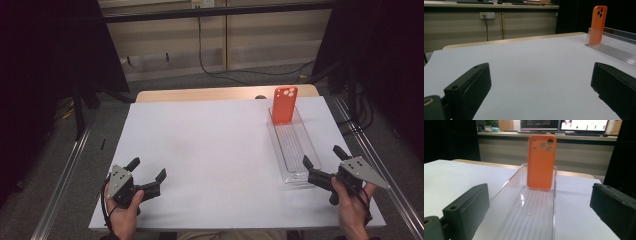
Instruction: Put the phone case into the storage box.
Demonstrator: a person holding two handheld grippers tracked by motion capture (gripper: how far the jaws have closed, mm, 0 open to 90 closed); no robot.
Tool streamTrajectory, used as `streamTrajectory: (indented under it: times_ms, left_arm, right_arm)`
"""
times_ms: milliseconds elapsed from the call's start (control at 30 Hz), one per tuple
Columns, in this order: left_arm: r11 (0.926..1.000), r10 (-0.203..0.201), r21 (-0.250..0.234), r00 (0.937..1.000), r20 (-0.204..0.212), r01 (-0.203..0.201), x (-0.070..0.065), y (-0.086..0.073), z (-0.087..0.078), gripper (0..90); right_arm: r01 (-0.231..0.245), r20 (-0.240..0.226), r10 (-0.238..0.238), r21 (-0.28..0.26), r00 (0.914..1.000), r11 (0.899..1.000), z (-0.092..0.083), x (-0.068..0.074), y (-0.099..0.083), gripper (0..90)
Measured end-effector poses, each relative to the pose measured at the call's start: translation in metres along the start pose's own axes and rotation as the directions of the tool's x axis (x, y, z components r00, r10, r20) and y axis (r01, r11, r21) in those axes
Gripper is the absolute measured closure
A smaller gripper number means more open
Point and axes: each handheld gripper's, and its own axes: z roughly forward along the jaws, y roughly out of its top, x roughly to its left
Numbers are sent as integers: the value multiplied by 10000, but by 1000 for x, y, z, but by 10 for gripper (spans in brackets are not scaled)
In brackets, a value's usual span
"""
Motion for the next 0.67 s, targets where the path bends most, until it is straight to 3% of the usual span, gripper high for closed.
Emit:
streamTrajectory:
  times_ms: [333, 667]
  left_arm:
    - [9999, 71, 158, 9997, -245, -67, 2, -2, -3, 29]
    - [9996, 60, 265, 10000, -79, -58, 3, -2, -2, 29]
  right_arm:
    - [-47, -69, 47, 4, 10000, 10000, -15, -1, -10, 5]
    - [49, -416, -45, 77, 9991, 10000, -13, 0, -12, 0]
